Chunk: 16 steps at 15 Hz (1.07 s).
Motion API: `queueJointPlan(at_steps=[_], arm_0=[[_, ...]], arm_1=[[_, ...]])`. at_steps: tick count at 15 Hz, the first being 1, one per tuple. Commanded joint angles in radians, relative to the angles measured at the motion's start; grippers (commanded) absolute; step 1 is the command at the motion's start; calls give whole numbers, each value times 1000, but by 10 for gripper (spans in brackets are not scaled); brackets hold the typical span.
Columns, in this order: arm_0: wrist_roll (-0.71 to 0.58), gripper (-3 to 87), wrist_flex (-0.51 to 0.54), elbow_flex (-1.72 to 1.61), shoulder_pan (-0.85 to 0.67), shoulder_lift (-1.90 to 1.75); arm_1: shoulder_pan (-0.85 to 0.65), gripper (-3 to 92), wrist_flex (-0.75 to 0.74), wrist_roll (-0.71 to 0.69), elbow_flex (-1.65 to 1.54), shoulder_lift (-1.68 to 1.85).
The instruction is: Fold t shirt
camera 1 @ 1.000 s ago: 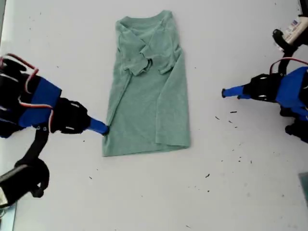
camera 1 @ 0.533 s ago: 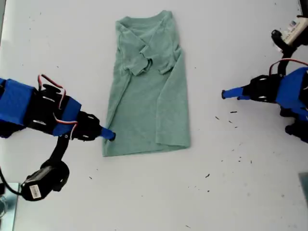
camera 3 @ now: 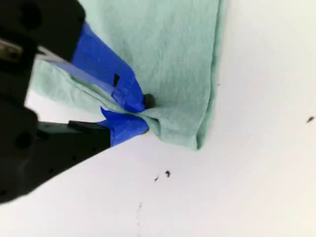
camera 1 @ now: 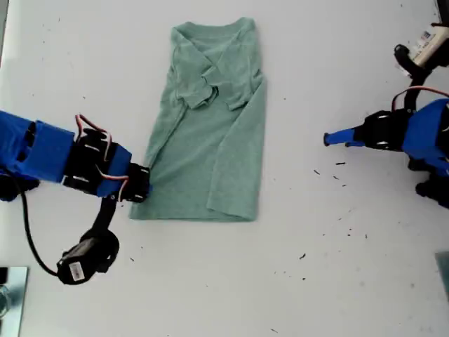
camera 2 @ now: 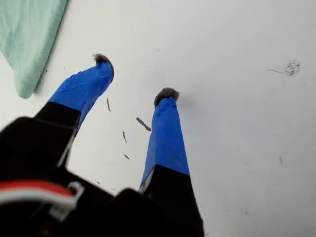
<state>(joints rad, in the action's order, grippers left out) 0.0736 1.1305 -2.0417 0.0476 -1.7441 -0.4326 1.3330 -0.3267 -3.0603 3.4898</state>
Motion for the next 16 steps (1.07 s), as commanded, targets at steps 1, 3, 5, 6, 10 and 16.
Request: queueJointPlan(at_steps=[1,3,5,6,10,16], arm_0=[[6,-2,89,66,-61,-204],[-6,-2,127,109,-92,-253],[-40,-2,127,216,-94,-221],[-69,-2,137,313,-87,-138],[-152,-2,313,1166,-11,517],[-249,242,183,1180,-48,715]], arm_1=[[-5,198,3,-12,-44,12],[-9,194,3,-17,-44,12],[-8,188,3,-17,-44,12],[-8,188,3,-18,-44,12],[-2,188,3,-15,-44,12],[2,187,5,-15,-44,12]])
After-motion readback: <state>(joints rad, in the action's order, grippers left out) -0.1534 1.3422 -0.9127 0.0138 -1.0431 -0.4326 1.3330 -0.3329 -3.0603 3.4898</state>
